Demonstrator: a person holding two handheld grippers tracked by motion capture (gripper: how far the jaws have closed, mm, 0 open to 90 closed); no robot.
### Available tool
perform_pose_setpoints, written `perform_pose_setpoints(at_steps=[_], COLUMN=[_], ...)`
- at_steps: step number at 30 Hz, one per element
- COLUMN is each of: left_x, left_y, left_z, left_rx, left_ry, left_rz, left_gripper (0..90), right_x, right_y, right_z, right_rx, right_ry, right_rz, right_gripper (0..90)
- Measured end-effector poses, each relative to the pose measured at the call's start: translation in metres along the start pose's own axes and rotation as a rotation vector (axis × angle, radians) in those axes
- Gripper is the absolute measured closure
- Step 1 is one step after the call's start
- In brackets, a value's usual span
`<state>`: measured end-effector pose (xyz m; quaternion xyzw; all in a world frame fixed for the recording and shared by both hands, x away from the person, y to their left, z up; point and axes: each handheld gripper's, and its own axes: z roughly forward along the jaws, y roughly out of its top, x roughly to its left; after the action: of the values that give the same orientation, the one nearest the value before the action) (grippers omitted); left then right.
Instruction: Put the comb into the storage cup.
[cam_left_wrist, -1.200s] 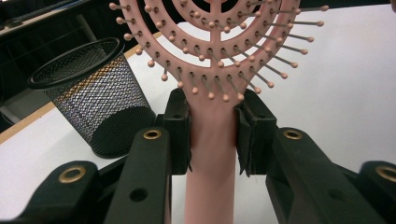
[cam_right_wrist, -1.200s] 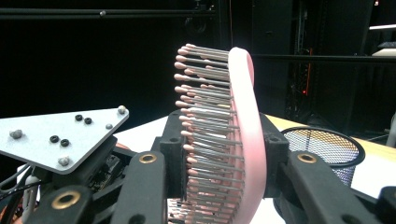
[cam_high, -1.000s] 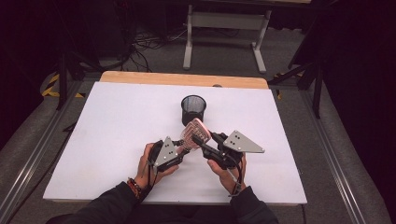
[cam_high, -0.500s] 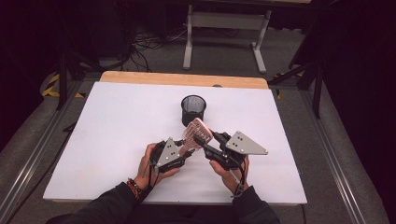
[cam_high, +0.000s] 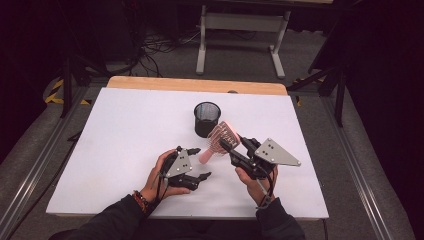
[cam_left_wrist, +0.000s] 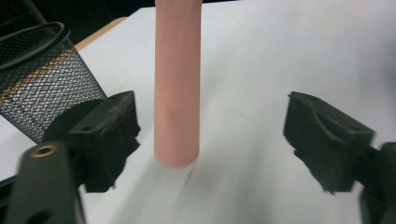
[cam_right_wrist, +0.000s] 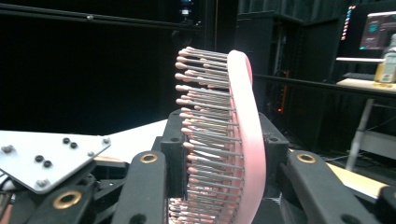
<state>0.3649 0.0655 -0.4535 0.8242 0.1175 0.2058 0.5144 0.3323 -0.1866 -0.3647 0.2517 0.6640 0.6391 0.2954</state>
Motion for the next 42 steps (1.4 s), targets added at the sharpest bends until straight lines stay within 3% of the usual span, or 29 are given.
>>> perform_pose_setpoints(at_steps=[1, 4, 6, 11, 19, 30, 42], left_x=[0.002, 0.004, 0.007, 0.009, 0.020, 0.034, 0.046], left_y=[-0.001, -0.003, -0.006, -0.006, -0.010, -0.022, -0.041], left_z=[-0.002, -0.004, -0.006, -0.014, -0.036, -0.058, -0.095], left_rx=[0.012, 0.013, 0.000, -0.022, -0.069, -0.069, -0.066], left_ry=[-0.014, -0.002, -0.024, -0.026, -0.051, -0.031, 0.024], left_rz=[0.010, 0.028, 0.013, 0.039, 0.039, -0.002, -0.028], left_gripper=[15.2, 13.2, 11.9, 9.6, 9.6, 5.6, 5.1], right_x=[-0.002, -0.003, -0.005, -0.010, -0.016, -0.022, -0.023], right_y=[0.001, 0.002, 0.003, 0.004, 0.007, 0.010, 0.012], right_z=[-0.003, -0.005, -0.007, -0.011, -0.019, -0.026, -0.026], right_rx=[-0.006, -0.005, -0.005, -0.011, -0.023, -0.032, -0.036], right_ry=[-0.011, -0.020, -0.036, -0.060, -0.092, -0.119, -0.133], right_rz=[-0.007, -0.012, -0.027, -0.027, -0.032, -0.037, -0.055], right_gripper=[63.6, 63.6, 63.6, 63.6, 63.6, 63.6, 63.6])
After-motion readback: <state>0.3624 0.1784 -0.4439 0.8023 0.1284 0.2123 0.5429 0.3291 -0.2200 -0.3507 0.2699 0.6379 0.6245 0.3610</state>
